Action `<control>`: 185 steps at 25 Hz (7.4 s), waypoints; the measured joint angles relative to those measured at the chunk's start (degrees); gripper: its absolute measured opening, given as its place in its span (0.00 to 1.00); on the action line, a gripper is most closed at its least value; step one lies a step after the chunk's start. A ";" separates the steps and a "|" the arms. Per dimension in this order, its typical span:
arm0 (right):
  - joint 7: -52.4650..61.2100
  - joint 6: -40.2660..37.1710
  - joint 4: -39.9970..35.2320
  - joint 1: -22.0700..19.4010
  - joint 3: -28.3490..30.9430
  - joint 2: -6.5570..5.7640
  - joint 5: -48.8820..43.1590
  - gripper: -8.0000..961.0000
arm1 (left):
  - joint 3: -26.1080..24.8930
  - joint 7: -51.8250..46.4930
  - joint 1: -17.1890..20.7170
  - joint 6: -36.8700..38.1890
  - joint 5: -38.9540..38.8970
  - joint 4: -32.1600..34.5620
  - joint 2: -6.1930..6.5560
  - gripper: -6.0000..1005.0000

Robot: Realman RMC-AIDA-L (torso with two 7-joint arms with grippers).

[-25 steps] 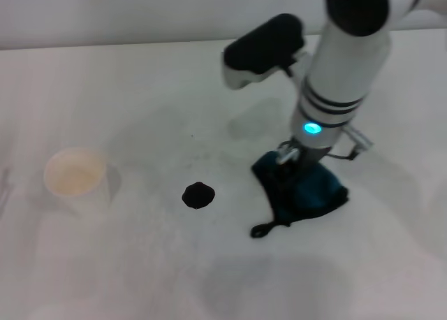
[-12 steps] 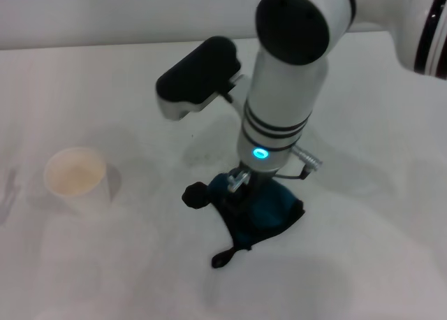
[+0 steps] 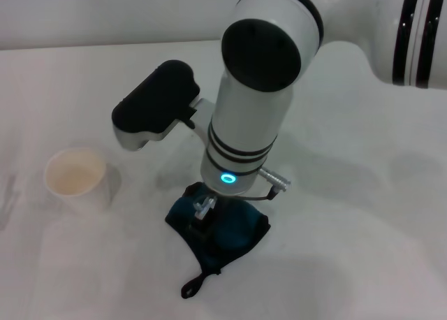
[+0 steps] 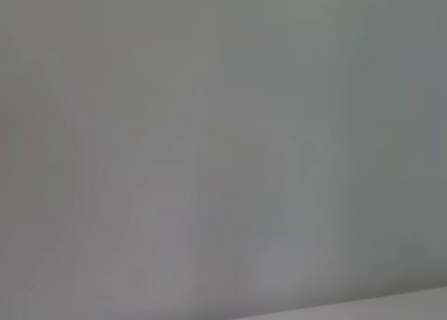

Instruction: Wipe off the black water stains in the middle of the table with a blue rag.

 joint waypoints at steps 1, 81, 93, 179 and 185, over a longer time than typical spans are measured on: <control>-0.14 -0.55 -0.01 0.21 -0.61 0.00 0.39 0.08 | 0.00 0.01 0.15 0.30 0.00 0.06 -0.01 0.87; -4.17 -7.81 6.43 2.54 0.63 0.00 1.04 0.08 | -0.45 0.02 0.17 1.76 -0.26 0.53 0.17 0.87; -10.21 -9.74 4.13 3.56 -4.22 0.00 12.24 0.08 | -0.42 0.02 -0.21 1.65 -0.15 0.53 0.17 0.87; -34.52 9.28 -13.11 -33.05 72.74 -1.07 -26.26 0.29 | -0.61 1.34 -1.28 1.14 -2.68 -0.09 0.40 0.87; -47.08 3.96 -9.38 -36.11 81.61 -1.16 -16.64 0.29 | -0.62 2.31 -2.10 -0.20 -2.92 -0.09 0.31 0.87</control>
